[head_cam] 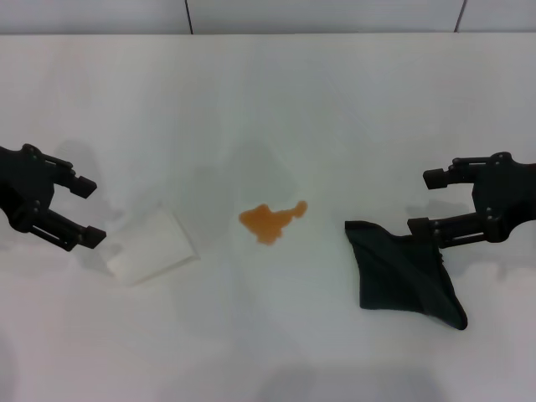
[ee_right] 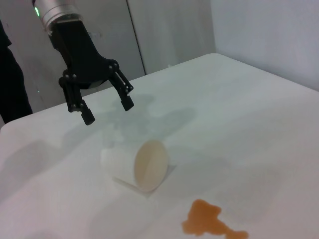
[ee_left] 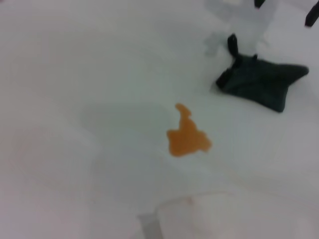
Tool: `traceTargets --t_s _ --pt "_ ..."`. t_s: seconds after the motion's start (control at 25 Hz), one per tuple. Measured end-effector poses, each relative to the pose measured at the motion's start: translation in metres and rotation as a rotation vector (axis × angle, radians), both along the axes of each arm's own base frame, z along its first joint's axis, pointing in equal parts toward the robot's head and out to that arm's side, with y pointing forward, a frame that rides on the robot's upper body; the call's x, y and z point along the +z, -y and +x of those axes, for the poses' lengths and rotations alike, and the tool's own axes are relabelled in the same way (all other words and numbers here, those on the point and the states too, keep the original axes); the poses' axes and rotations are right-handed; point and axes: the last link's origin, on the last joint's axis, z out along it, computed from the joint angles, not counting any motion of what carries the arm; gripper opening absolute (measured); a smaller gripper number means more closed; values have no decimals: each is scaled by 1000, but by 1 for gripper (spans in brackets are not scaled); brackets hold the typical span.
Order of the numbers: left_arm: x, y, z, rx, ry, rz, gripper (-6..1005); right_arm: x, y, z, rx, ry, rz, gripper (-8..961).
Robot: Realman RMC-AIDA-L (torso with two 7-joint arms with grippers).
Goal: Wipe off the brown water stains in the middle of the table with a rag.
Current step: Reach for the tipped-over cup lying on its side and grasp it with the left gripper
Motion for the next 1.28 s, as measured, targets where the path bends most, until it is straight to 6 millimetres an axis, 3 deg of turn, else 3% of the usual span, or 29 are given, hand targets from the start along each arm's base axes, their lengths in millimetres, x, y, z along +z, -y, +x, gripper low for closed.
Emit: traceTargets --t_s 0.4,0.84,1.28 --pt "-4 -7 8 1 -66 -26 880 -1 2 2 -6 -4 -5 835" --pt "-33 -4 9 -15 -104 -74 880 -3 4 2 -9 -13 -19 835" --pt "-31 -9 11 -2 -117 -55 879 -4 5 3 -7 -12 -22 835"
